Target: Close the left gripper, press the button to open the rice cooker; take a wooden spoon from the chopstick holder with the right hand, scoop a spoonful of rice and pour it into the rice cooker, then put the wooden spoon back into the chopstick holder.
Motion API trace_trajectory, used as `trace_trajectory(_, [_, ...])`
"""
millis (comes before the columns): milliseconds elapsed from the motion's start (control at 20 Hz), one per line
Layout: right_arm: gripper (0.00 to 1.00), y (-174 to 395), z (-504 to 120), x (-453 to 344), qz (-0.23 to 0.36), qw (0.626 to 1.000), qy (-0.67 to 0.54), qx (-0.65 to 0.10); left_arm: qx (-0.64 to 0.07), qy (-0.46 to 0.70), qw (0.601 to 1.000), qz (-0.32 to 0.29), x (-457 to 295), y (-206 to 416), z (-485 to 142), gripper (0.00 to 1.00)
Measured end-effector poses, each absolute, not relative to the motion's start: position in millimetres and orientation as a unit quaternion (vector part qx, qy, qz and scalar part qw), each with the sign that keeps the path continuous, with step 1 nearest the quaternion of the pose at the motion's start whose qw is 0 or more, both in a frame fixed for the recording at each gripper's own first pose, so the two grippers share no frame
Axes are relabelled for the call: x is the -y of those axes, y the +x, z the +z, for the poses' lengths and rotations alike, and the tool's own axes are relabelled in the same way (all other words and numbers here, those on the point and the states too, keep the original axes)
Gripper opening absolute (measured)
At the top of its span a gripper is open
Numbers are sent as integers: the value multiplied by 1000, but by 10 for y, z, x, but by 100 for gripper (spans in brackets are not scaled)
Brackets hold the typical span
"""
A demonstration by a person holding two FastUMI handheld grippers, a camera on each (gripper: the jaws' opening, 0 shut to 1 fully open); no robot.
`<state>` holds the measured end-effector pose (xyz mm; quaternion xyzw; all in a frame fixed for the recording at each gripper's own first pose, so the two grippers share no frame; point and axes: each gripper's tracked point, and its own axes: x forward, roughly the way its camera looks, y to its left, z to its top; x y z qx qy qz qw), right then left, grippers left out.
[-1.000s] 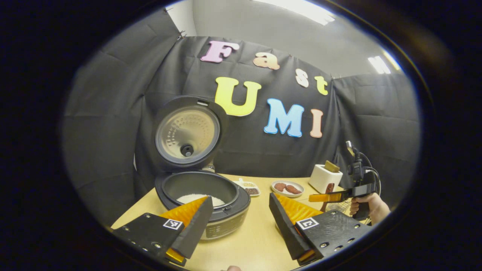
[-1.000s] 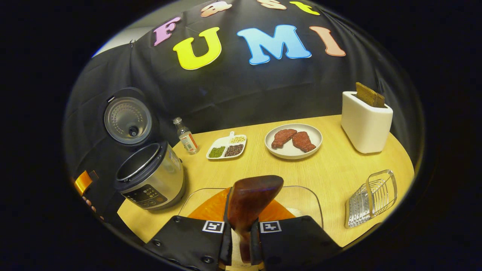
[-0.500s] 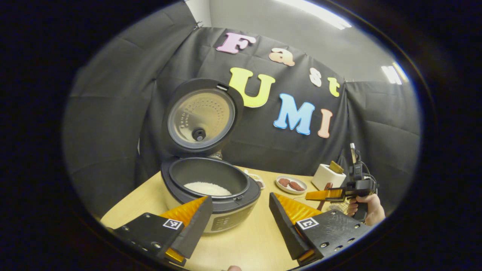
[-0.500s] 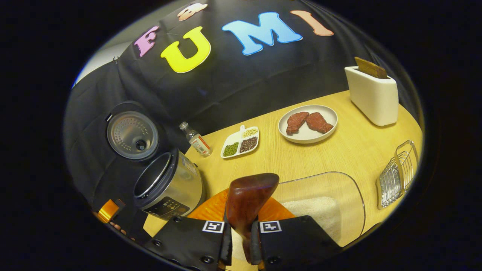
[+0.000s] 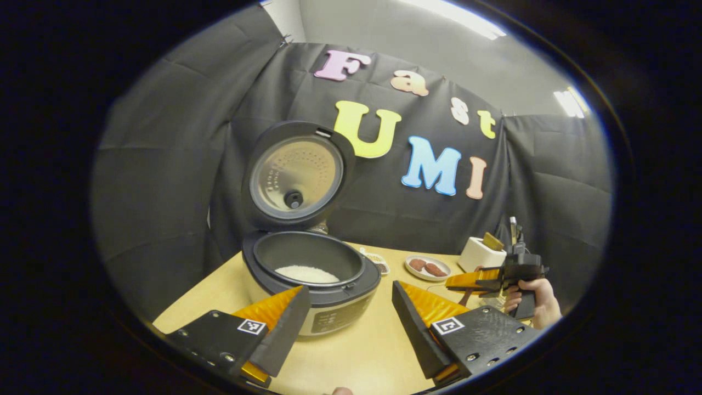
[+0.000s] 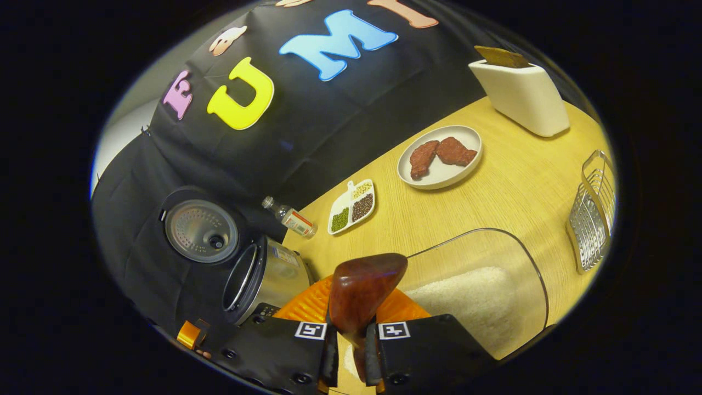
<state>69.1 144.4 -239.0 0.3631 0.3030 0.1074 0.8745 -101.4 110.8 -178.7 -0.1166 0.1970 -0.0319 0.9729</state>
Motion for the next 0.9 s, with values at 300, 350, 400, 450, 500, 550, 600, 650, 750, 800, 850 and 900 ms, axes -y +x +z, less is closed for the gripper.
trace_trajectory(300, [20, 657, -2331, -1193, 97, 847, 435, -289, -196, -107, 974, -43, -947, -973, -1718, 92])
trace_trajectory(350, [20, 661, -2321, -1136, 93, 845, 442, -286, -196, -104, 974, -43, -934, -987, -1708, 92])
trace_trajectory(400, [20, 657, -2317, -1075, 87, 843, 449, -282, -195, -102, 975, -43, -926, -987, -1692, 93])
trace_trajectory(450, [20, 661, -2299, -1016, 82, 841, 456, -278, -193, -99, 975, -43, -914, -993, -1670, 92])
trace_trajectory(500, [20, 662, -2281, -975, 79, 839, 463, -275, -191, -96, 976, -43, -895, -973, -1646, 93])
trace_trajectory(550, [20, 672, -2245, -931, 79, 836, 471, -270, -189, -92, 977, -43, -881, -980, -1622, 93])
trace_trajectory(600, [20, 674, -2193, -885, 79, 833, 480, -263, -187, -88, 977, -44, -872, -986, -1585, 93])
trace_trajectory(650, [20, 687, -2137, -838, 77, 830, 489, -256, -185, -83, 978, -45, -859, -1003, -1565, 91])
trace_trajectory(750, [20, 708, -2040, -760, 76, 823, 508, -243, -181, -76, 979, -48, -823, -1026, -1514, 91])
trace_trajectory(800, [20, 724, -1999, -718, 73, 818, 518, -237, -179, -74, 980, -49, -805, -1024, -1499, 91])
trace_trajectory(850, [20, 741, -1957, -672, 71, 814, 528, -231, -177, -73, 980, -49, -792, -1024, -1481, 92])
trace_trajectory(900, [20, 744, -1921, -625, 67, 811, 537, -225, -175, -72, 981, -48, -792, -1024, -1467, 92])
